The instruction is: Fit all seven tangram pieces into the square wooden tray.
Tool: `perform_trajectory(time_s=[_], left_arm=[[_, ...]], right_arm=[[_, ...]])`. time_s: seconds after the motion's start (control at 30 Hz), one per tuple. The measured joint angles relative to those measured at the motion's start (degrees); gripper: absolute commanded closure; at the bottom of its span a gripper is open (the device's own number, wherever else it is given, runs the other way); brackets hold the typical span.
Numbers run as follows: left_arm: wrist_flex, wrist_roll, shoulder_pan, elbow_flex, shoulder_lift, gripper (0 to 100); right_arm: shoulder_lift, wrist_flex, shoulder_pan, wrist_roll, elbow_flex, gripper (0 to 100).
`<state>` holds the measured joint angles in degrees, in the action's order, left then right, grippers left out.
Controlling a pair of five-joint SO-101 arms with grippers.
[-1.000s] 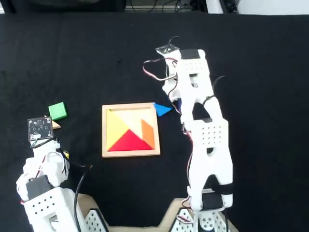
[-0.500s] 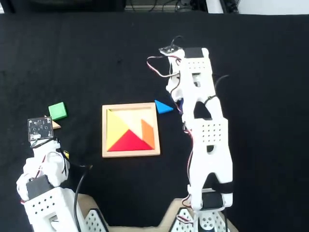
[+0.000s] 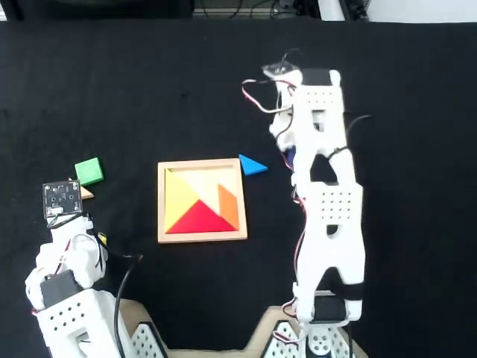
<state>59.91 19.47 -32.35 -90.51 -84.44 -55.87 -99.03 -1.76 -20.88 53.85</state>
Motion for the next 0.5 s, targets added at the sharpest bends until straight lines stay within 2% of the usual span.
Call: perform_trajectory(time_s=[0.3, 0.5], left_arm=[[0.0, 0.0, 0.0, 0.0, 0.0, 82], [0.0, 0.0, 0.0, 0.0, 0.0, 82]], right_arm=[[16.4, -0.1, -0.8, -4.5, -8.8, 98.8], [28.8, -0.1, -9.6, -7.0, -25.1, 98.8]])
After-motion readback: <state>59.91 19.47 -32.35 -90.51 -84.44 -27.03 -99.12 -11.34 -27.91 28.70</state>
